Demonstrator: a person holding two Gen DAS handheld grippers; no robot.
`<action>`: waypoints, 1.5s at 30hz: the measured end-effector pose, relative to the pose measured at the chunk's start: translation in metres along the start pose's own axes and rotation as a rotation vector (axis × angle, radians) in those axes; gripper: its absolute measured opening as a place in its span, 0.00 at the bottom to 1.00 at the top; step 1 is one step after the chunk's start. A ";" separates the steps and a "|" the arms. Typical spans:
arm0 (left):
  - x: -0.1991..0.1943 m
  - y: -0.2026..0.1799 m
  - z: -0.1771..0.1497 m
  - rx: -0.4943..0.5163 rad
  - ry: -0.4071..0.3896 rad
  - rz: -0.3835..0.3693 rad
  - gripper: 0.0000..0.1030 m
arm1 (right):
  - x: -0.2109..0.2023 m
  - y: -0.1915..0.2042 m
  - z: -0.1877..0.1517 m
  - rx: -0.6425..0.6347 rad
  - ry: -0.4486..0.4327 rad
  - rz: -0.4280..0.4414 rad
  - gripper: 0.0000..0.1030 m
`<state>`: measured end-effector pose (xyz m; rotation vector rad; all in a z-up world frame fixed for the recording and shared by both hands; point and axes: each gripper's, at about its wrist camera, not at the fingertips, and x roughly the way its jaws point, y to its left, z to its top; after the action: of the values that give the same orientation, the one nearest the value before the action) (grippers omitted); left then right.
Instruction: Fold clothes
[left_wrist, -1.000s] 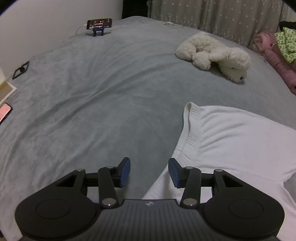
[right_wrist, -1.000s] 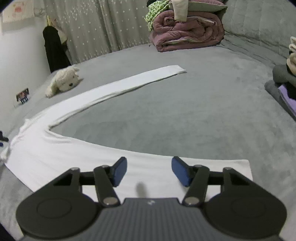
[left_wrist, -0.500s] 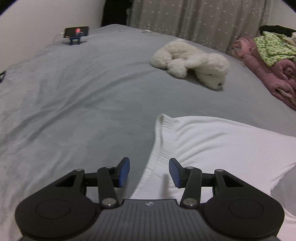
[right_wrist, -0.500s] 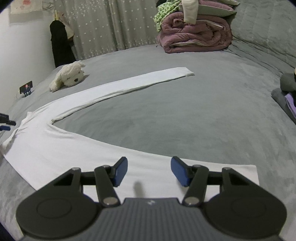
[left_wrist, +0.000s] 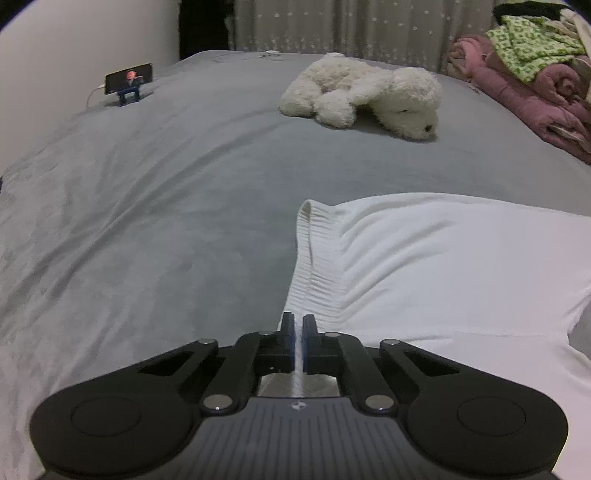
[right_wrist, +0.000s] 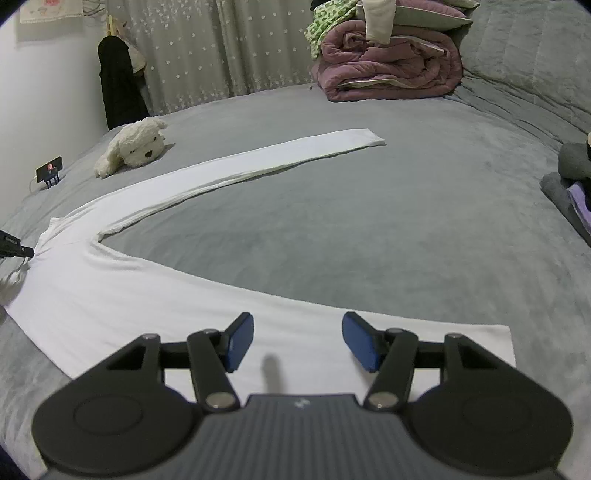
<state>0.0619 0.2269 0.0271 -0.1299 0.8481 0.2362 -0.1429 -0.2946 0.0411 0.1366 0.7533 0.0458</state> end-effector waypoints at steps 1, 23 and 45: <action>0.000 0.000 0.000 -0.015 -0.003 0.008 0.01 | 0.000 0.000 0.000 -0.001 0.001 -0.003 0.54; -0.007 0.031 0.001 -0.176 -0.019 -0.077 0.05 | -0.001 0.003 -0.001 -0.031 -0.012 -0.013 0.57; -0.004 0.005 -0.007 -0.008 0.005 -0.097 0.21 | -0.001 0.006 -0.001 -0.037 -0.006 -0.009 0.60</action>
<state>0.0530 0.2297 0.0254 -0.1785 0.8441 0.1483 -0.1444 -0.2888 0.0421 0.0979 0.7463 0.0503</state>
